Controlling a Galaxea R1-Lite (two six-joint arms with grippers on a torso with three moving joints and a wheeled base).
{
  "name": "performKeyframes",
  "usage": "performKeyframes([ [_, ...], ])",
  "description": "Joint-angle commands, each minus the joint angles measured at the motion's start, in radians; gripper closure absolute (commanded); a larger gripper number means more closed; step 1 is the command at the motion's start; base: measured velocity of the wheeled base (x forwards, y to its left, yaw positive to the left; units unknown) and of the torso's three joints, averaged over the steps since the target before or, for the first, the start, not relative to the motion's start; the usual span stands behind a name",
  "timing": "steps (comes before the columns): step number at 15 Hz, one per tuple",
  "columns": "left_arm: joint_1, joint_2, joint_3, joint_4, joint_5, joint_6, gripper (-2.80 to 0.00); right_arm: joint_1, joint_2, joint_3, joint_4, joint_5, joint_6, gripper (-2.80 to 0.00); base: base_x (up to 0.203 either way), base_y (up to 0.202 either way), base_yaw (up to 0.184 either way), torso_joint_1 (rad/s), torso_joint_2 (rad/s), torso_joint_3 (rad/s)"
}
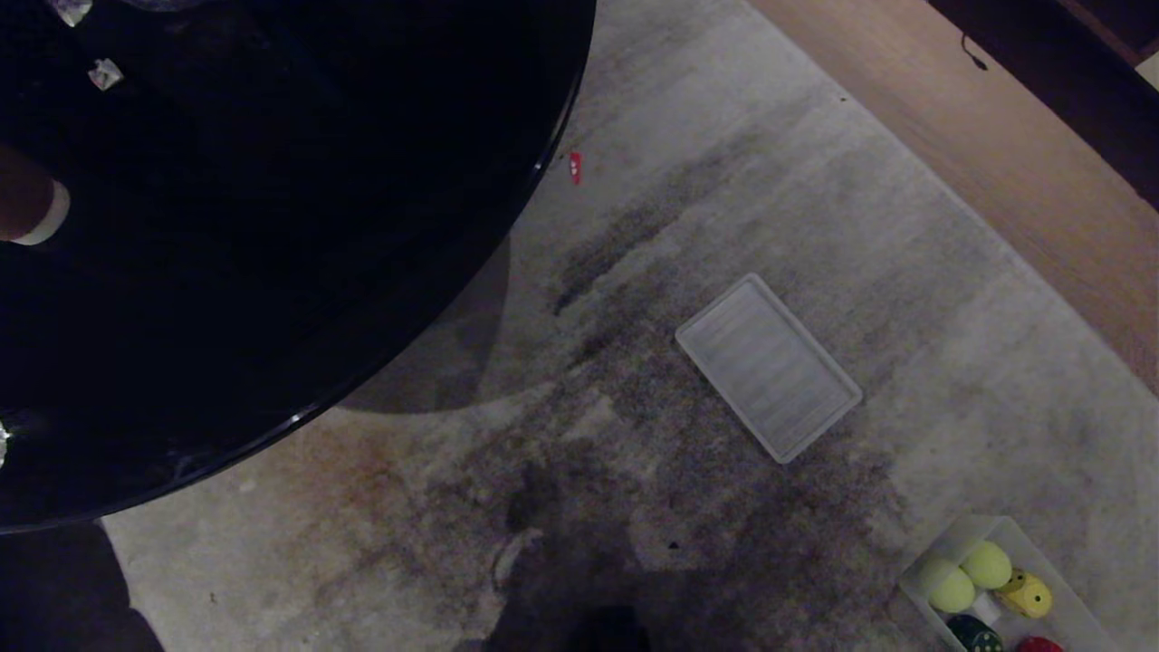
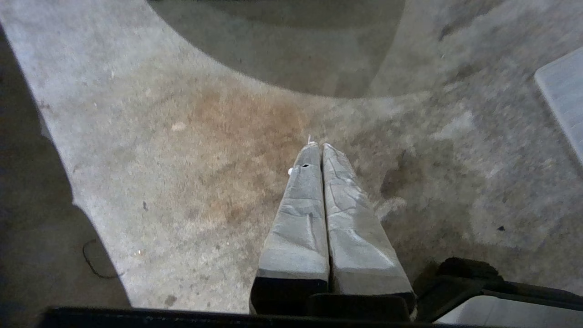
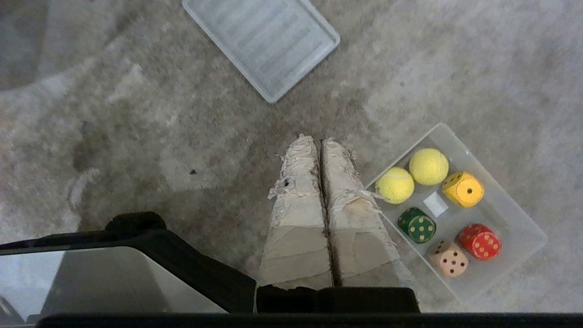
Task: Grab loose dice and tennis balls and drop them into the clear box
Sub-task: Close the lid
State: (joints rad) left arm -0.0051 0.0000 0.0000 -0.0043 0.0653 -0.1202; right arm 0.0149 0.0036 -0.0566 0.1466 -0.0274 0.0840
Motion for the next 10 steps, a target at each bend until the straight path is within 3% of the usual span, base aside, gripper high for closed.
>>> performKeyframes([
  [1,-0.001,0.002,0.002,-0.001,0.001,-0.001,0.0,0.0,-0.001,0.0,0.001,0.0,0.0,0.0,0.0,0.0,0.0,0.003,0.01,-0.198],
  [10,0.001,0.002,0.002,-0.001,0.001,-0.001,0.0,0.0,-0.001,0.0,0.001,0.0,0.0,0.0,0.0,0.0,0.0,0.002,0.0,-0.2],
])
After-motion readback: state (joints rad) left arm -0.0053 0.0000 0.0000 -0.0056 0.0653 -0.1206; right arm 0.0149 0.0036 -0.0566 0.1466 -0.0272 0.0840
